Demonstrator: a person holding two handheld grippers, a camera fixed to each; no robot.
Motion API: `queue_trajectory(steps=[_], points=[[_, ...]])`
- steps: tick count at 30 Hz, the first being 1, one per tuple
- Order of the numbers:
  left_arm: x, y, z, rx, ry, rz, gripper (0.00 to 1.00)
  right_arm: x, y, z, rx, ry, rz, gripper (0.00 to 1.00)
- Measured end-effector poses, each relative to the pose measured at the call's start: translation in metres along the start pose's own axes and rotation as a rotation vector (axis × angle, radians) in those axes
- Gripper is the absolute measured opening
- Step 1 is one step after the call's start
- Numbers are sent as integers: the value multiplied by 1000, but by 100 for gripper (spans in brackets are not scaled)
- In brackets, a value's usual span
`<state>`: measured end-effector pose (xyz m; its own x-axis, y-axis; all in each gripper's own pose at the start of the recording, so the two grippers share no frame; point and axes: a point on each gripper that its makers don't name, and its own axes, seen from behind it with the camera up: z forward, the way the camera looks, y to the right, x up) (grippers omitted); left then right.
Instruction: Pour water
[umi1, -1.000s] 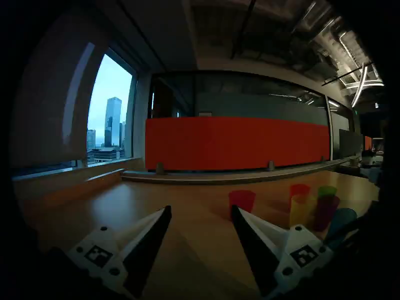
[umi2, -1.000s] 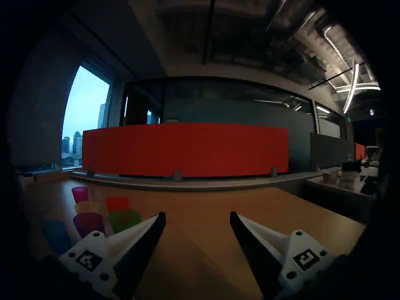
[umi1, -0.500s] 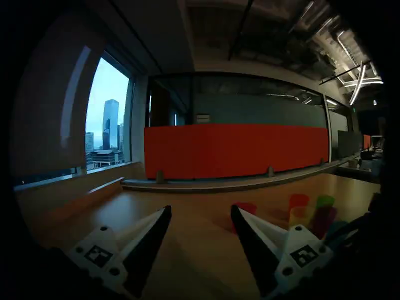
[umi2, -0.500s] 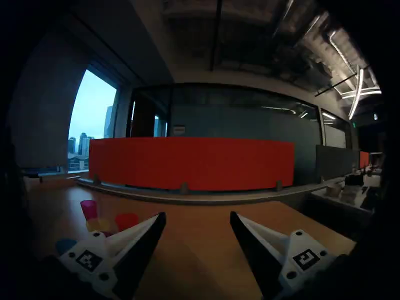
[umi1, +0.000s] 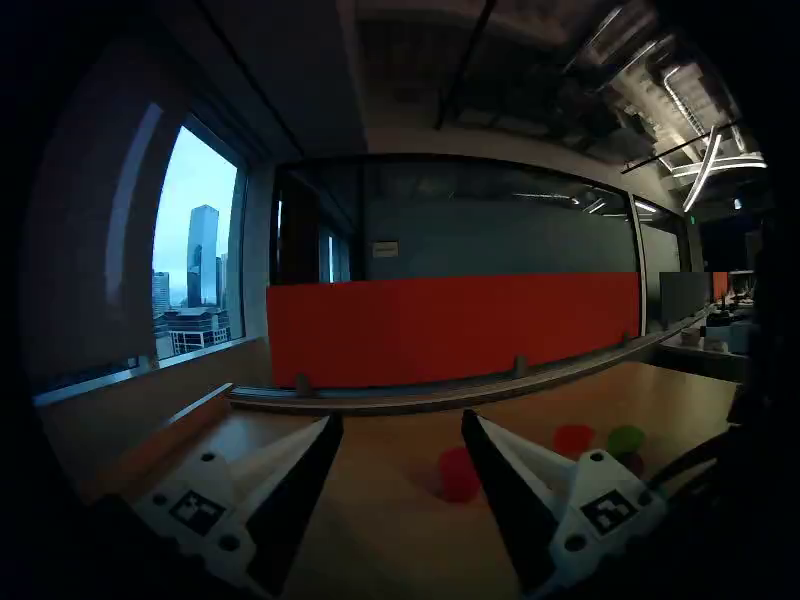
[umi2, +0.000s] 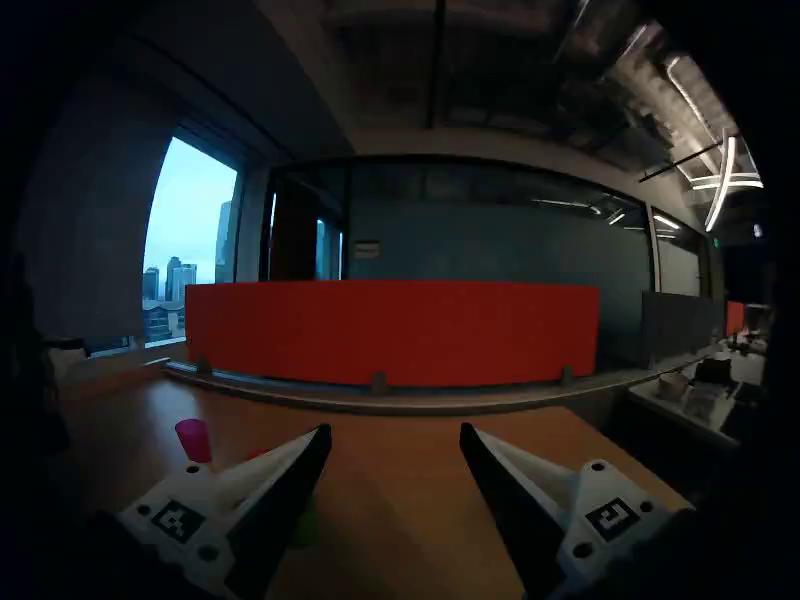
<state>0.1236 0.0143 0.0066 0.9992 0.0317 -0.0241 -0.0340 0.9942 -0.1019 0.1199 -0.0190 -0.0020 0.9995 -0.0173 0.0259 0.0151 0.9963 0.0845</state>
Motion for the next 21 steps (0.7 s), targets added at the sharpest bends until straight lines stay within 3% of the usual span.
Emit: queue_trajectory(steps=[6, 12, 21], points=[[28, 1, 3, -16, -3, -23, 88, 25, 2, 1, 1, -7, 0, 99], [61, -5, 6, -3, 4, 9, 88, 40, 11, 1, -14, -22, 15, 99], [92, -4, 6, -2, 17, -2, 88, 58, 20, -3, -21, -28, 39, 99]])
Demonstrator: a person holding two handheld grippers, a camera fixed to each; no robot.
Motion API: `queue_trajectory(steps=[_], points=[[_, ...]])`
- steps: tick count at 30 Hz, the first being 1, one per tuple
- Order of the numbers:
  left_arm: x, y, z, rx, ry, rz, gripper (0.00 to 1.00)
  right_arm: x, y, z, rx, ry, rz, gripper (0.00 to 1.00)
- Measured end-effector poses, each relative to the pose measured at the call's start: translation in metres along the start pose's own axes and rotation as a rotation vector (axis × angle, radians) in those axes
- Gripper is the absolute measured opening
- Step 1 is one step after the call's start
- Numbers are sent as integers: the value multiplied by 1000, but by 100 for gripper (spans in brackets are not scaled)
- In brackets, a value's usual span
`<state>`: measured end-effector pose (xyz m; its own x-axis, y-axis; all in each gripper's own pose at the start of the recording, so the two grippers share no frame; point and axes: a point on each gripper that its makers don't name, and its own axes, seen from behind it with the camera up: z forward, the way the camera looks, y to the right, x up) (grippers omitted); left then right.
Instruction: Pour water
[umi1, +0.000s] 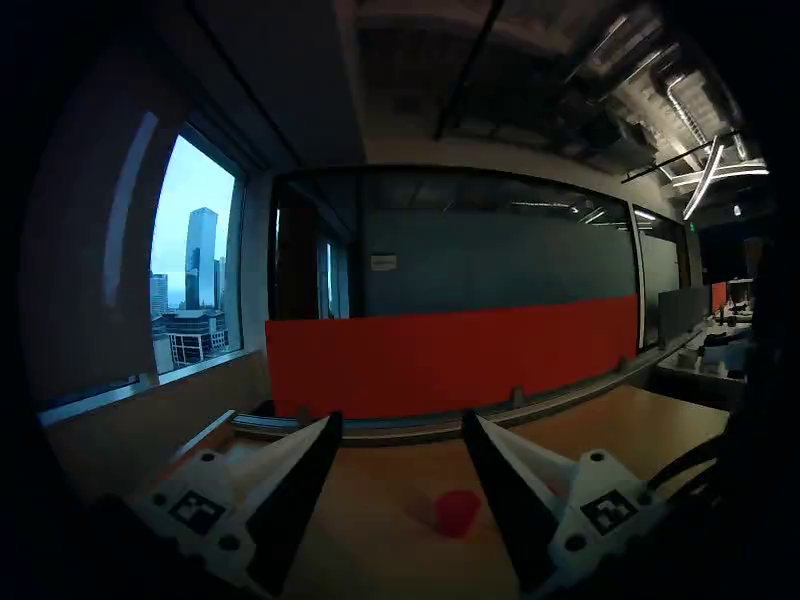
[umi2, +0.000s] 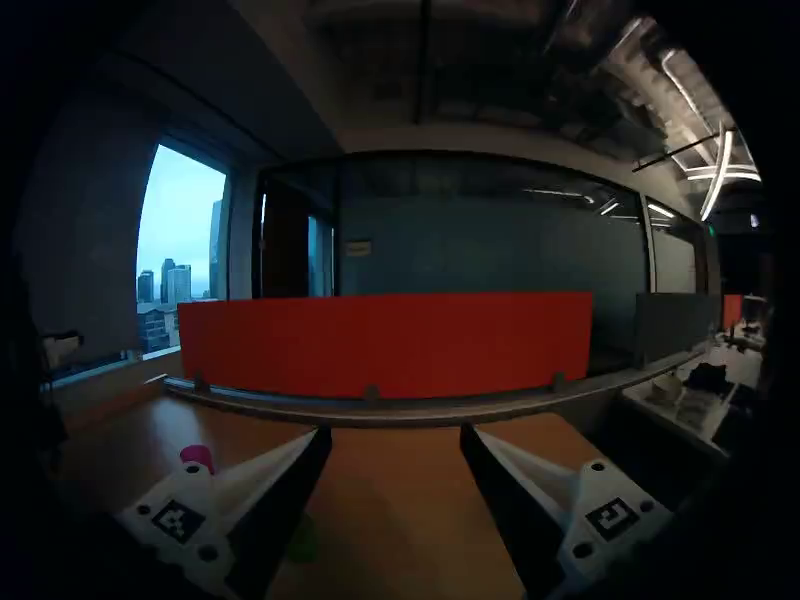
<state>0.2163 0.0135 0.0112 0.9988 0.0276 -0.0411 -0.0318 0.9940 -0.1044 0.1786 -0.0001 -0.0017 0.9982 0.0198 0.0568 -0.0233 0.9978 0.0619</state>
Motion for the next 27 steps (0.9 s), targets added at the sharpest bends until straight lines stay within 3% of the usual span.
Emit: queue_trajectory(steps=[27], points=[[16, 19, -2, -61, -18, -16, 88, 13, -12, -9, 72, 16, -9, 99]])
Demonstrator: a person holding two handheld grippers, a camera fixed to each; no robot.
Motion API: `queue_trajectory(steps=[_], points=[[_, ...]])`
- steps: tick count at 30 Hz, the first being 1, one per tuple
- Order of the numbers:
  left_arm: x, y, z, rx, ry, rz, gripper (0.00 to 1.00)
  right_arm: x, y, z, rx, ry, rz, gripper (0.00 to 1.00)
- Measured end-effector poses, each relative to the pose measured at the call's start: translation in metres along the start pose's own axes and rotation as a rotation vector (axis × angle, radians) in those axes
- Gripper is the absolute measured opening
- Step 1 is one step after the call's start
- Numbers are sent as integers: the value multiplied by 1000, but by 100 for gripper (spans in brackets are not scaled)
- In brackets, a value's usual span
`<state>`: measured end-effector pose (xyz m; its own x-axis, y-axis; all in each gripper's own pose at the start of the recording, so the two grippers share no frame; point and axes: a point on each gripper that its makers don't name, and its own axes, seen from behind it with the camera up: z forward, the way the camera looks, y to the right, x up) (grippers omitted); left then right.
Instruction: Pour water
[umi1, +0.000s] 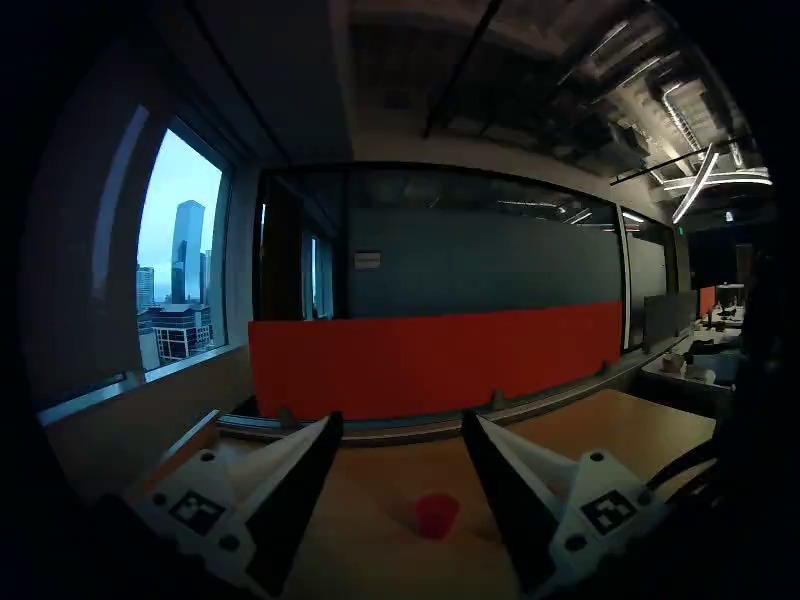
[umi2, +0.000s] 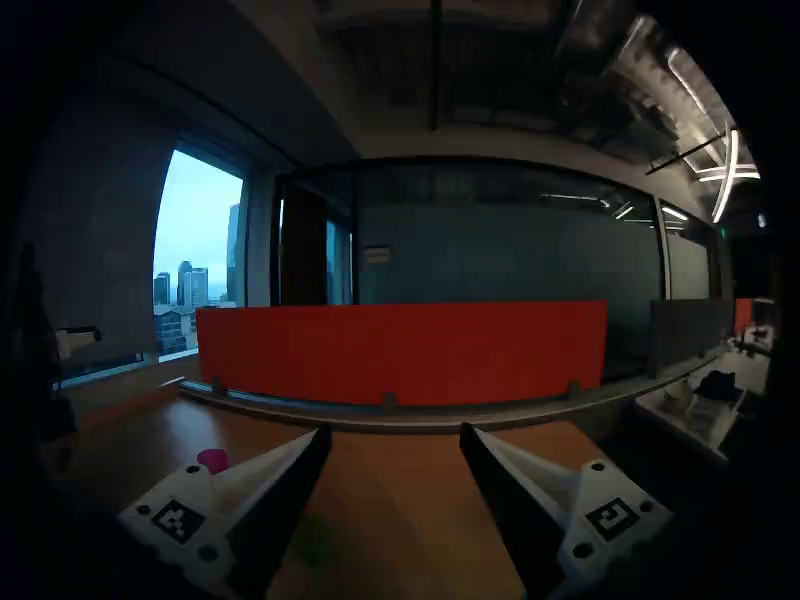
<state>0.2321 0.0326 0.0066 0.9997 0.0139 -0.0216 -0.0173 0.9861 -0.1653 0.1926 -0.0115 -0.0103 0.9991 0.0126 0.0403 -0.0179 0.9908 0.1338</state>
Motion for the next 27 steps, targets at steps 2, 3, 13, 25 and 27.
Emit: queue_trajectory(steps=[2, 3, 13, 25, 27], points=[[1, 1, 0, -7, -2, -4, 88, 1, -2, 0, 5, 0, -2, 99], [1, 2, 0, -10, -3, -6, 88, 2, -3, 0, 7, -1, -4, 99], [1, 5, 1, -17, -7, -2, 88, 7, -6, 0, 23, -2, -1, 99], [2, 15, -1, -60, -6, 5, 88, 6, -8, 1, 52, -2, -16, 99], [2, 19, -2, -84, -6, 5, 88, 5, -11, 0, 74, 0, -24, 99]])
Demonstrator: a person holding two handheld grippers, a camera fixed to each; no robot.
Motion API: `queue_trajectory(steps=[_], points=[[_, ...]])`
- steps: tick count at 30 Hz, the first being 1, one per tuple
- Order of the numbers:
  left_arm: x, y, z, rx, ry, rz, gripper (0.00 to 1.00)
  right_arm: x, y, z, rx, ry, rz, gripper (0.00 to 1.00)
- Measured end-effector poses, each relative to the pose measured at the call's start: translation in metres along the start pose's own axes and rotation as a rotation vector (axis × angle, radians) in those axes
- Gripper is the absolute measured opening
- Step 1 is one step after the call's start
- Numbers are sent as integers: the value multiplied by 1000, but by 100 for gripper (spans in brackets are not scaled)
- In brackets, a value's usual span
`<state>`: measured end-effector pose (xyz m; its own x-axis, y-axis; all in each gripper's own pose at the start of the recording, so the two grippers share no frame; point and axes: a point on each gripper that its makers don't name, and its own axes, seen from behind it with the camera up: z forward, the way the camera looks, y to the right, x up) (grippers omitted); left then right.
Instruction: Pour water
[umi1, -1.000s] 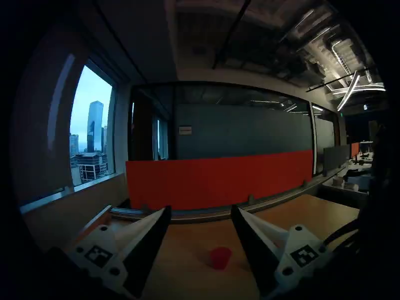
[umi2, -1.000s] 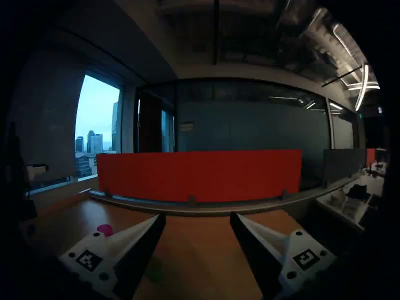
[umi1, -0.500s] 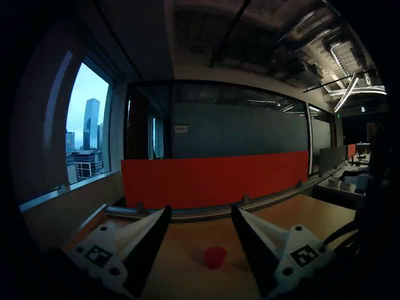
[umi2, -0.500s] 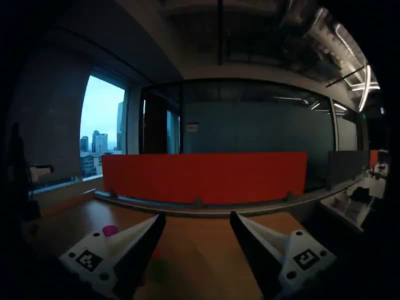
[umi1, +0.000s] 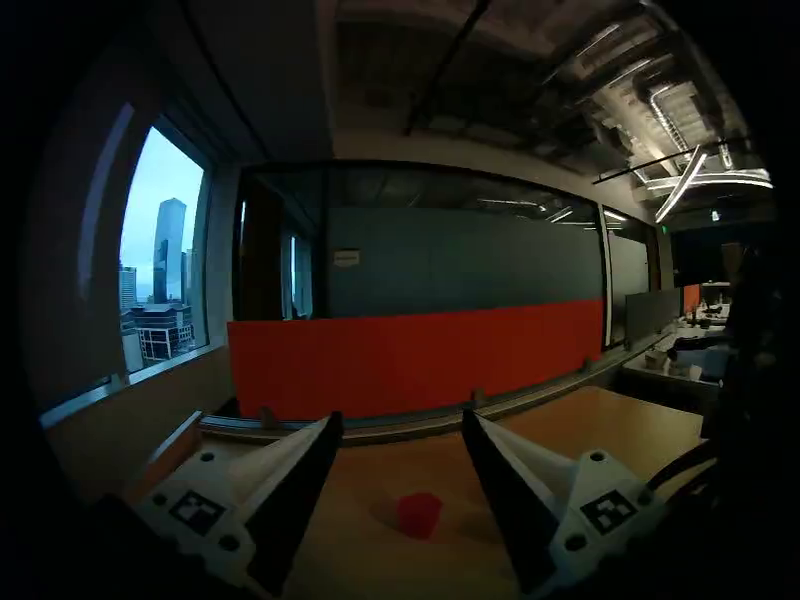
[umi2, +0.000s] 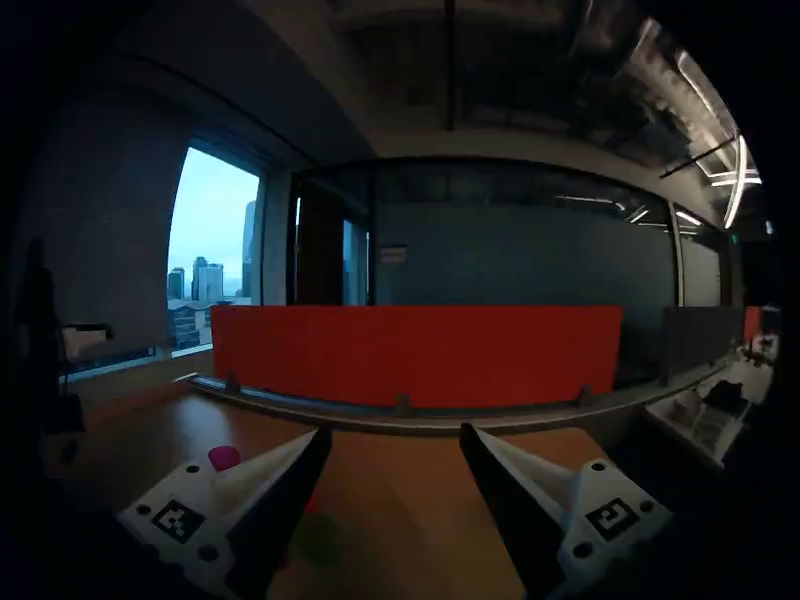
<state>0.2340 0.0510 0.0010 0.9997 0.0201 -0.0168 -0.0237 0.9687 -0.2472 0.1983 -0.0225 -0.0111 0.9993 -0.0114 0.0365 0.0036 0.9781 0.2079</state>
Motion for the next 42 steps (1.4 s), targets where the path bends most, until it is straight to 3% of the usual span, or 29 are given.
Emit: queue_trajectory(steps=[9, 18, 24, 30, 42], points=[[-2, 28, -5, -157, -8, -56, 88, 7, -33, -5, 190, 25, -16, 99], [-1, 59, -16, -328, -14, -100, 87, 9, -71, -17, 404, 4, -31, 99], [-4, 73, -22, -400, -26, -98, 87, 8, -80, -19, 456, -13, -35, 99], [-12, 86, -27, -457, -47, -49, 88, 5, -81, -17, 473, -29, -65, 99], [-39, 113, -40, -576, -118, 46, 88, -19, -83, -15, 530, -135, -117, 99]])
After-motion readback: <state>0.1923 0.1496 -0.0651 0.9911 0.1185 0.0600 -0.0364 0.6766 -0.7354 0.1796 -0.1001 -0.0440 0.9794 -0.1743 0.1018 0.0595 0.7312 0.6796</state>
